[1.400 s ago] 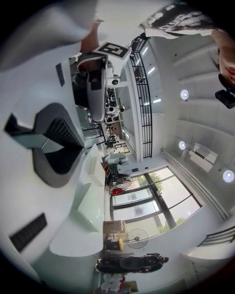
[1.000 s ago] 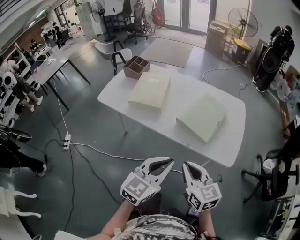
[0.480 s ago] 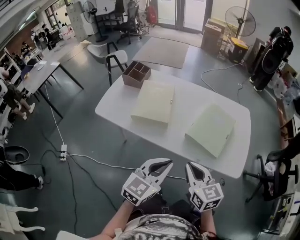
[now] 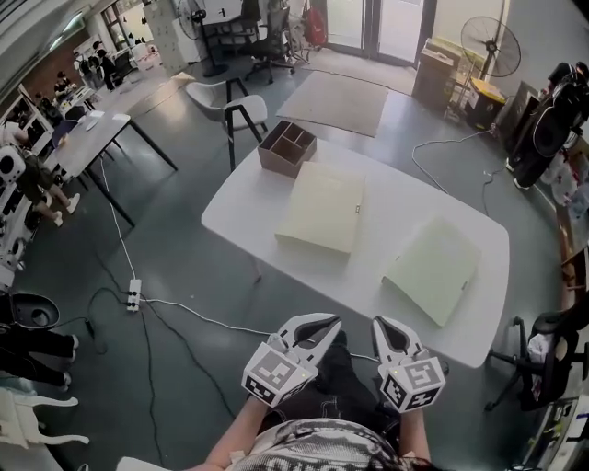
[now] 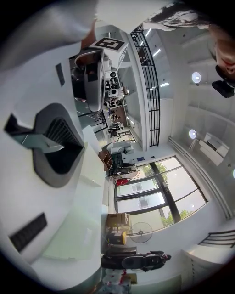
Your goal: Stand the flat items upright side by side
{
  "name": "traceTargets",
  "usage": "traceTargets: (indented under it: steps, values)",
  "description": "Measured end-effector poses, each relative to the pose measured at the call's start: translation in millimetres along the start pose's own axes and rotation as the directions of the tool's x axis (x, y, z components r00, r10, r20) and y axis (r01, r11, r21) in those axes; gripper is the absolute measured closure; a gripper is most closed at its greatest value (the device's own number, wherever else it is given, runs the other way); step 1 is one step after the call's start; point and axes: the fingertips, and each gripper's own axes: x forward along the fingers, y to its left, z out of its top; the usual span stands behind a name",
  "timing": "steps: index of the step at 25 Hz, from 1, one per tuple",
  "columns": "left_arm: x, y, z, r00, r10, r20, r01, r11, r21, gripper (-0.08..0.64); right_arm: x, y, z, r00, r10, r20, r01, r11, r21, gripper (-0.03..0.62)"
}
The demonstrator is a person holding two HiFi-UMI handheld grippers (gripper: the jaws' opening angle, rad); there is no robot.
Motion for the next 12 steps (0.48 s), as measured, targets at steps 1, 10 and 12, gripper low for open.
traceTargets:
  steps: [1, 10, 12]
  values:
    - [-1, 8, -1, 1.000, 0.019, -0.003, -0.019, 1.000, -0.003, 0.546, 7, 0, 3, 1.000, 0.012, 0.000, -0.012, 1.000, -0.004, 0.594]
    - [15, 79, 2, 0.993, 0.119, -0.019, -0.119, 0.992, -0.044, 0.546, 79, -29, 30, 0.998, 0.054, 0.019, -0.054, 0.999, -0.006, 0.594]
    - [26, 97, 2, 0.991, 0.126, -0.034, -0.127, 0.991, -0.044, 0.546, 101, -42, 38, 0.998, 0.059, 0.021, -0.059, 0.998, -0.002, 0.594]
